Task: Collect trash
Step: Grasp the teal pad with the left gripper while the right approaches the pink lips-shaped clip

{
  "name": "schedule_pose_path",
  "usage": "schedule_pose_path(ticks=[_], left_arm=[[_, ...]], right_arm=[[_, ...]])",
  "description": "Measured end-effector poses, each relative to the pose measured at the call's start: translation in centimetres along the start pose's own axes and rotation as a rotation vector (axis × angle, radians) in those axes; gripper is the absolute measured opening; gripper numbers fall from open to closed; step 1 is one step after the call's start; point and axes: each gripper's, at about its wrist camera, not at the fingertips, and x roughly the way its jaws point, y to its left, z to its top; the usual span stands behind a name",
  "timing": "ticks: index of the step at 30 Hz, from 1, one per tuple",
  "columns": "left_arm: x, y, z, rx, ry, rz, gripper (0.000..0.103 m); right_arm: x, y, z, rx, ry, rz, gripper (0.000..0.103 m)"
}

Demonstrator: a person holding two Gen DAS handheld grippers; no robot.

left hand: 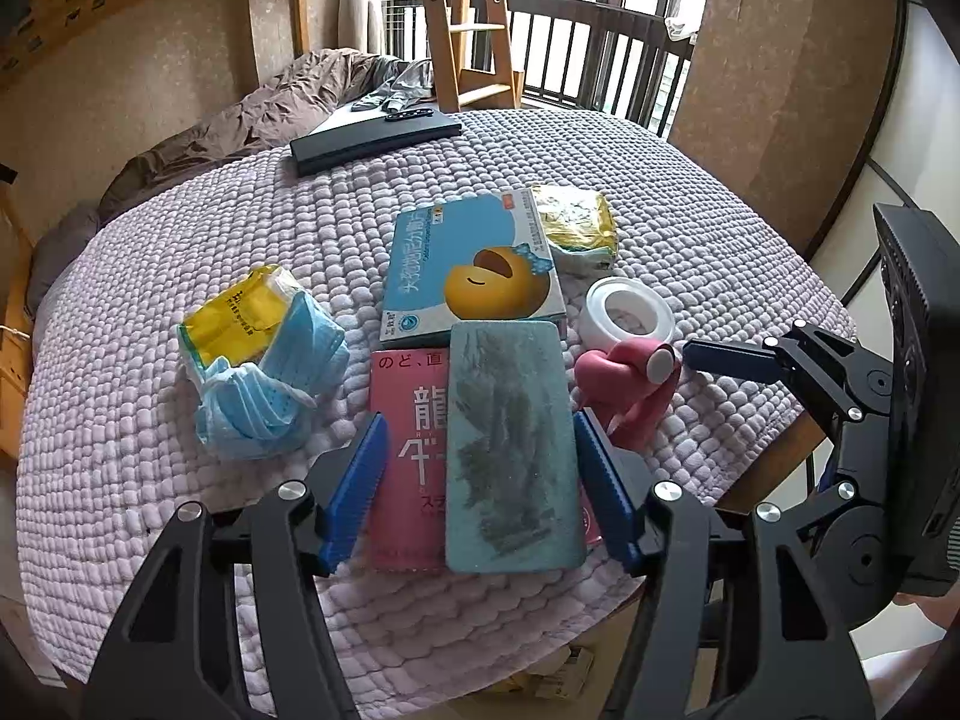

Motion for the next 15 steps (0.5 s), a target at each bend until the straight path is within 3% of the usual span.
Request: schedule_pose_path(ticks=[15], left_arm=[[0.0, -0.2, 0.1, 0.04, 0.004, 0.039, 0.06]], right_arm=[[1.1, 0.0, 1.1, 0.006, -0.002, 0.004, 0.084]])
